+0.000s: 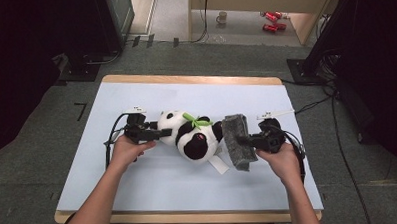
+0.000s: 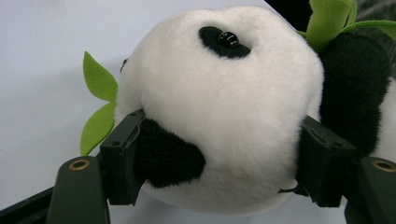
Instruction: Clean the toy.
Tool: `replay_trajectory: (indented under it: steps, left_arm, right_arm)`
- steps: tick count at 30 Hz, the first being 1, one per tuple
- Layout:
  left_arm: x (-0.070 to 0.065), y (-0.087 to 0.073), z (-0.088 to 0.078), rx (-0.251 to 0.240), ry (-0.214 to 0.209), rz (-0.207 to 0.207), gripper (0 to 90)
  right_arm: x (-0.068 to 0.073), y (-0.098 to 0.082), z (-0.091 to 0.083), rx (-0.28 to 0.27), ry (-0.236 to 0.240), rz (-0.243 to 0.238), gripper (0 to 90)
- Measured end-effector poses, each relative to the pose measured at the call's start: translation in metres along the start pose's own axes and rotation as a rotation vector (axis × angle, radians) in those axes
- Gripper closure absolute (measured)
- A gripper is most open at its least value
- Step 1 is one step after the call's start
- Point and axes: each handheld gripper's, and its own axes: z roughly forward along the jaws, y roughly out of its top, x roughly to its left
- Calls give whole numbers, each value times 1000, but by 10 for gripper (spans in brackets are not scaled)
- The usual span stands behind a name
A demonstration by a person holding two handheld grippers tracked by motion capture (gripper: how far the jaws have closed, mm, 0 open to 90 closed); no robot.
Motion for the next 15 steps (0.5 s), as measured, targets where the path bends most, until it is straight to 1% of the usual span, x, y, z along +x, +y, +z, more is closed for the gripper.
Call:
replay_trajectory:
  steps: [1, 3, 6, 7, 10, 11, 13, 15]
  left_arm:
    - [0, 0, 0, -5, -1, -1, 281]
    - [1, -1, 0, -6, -3, 1, 281]
    - [0, -3, 0, -18, -3, -1, 281]
    - [0, -3, 0, -21, -3, 1, 281]
    - [1, -6, 0, -31, -9, 7, 279]
    - [1, -7, 0, -33, -10, 9, 278]
    - [1, -8, -1, -36, -8, 12, 278]
    - [0, -9, -1, -40, -5, 17, 276]
  right_arm:
    - [1, 3, -1, -17, 1, -6, 806]
    - [5, 8, -1, -33, -6, -21, 806]
    - [11, 15, 2, -64, 7, -31, 807]
    - [14, 18, 4, -67, 6, -39, 807]
    - [19, 26, 14, -60, -18, -77, 806]
    - [20, 29, 18, -55, -21, -80, 807]
    - [21, 33, 28, -53, -7, -79, 807]
    - [26, 36, 36, -56, 7, -84, 806]
